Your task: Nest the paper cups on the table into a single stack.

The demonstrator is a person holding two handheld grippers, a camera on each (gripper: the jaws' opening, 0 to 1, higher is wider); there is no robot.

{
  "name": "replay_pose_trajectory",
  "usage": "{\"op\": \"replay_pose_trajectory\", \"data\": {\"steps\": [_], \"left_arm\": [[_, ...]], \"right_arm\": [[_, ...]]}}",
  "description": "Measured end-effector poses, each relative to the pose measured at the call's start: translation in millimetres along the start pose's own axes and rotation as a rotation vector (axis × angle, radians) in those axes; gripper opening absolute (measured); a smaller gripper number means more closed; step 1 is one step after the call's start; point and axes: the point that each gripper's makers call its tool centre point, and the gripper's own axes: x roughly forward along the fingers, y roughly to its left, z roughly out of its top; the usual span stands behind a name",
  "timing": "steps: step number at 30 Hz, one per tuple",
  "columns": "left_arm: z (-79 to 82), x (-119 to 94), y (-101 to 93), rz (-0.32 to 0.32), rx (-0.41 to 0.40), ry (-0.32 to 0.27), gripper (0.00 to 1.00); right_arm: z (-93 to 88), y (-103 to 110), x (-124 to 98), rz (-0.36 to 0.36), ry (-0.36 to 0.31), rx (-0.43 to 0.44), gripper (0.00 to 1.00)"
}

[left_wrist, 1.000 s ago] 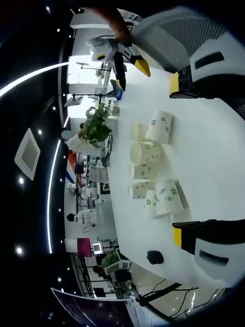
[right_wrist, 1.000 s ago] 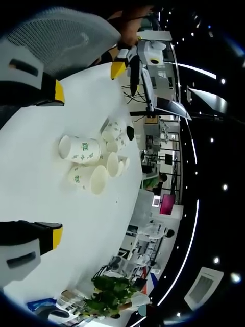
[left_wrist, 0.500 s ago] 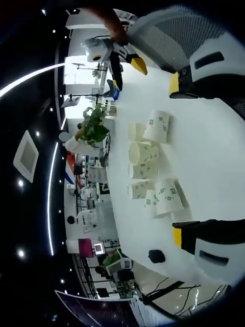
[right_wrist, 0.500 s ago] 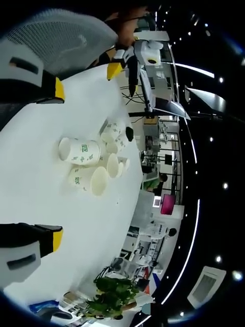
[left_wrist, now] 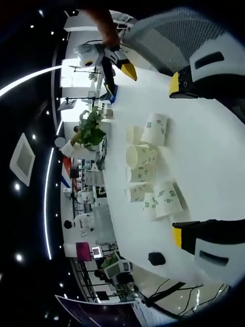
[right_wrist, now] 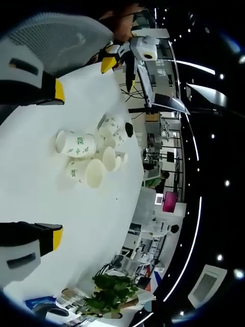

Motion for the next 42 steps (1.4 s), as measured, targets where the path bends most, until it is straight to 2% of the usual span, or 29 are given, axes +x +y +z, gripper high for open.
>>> {"op": "replay_pose_trajectory", "data": {"steps": [6, 15, 28, 31, 34, 36, 42], "left_arm": [[14.9, 7, -2.7, -0.017, 0.01, -0.022, 0.99], [14.7, 16, -15.3, -0.063, 0.028, -0.008, 0.99], [17.7, 16, -20.8, -0.085, 0.014, -0.013, 0.99], [18.2, 17, -21.2, -0.089, 0.017, -0.016, 0.99], [18.5, 17, -22.7, -0.096, 0.018, -0.017, 0.99], [19.0, 17, -23.5, -0.097, 0.022, -0.018, 0.99], [21.5, 16, -24.1, -0.098, 0.025, -0.031, 0.98]], "right_arm": [[-2.5, 1, 12, 0.031, 0.034, 0.031, 0.95], [-4.6, 4, 29, 0.04, 0.069, 0.035, 0.9], [-9.0, 23, 55, 0.063, 0.107, 0.051, 0.86], [-10.7, 26, 62, 0.069, 0.119, 0.056, 0.82], [-16.4, 29, 70, 0.066, 0.154, 0.07, 0.8], [-27.0, 31, 75, 0.073, 0.195, 0.06, 0.78], [-30.2, 33, 82, 0.081, 0.198, 0.084, 0.72]]}}
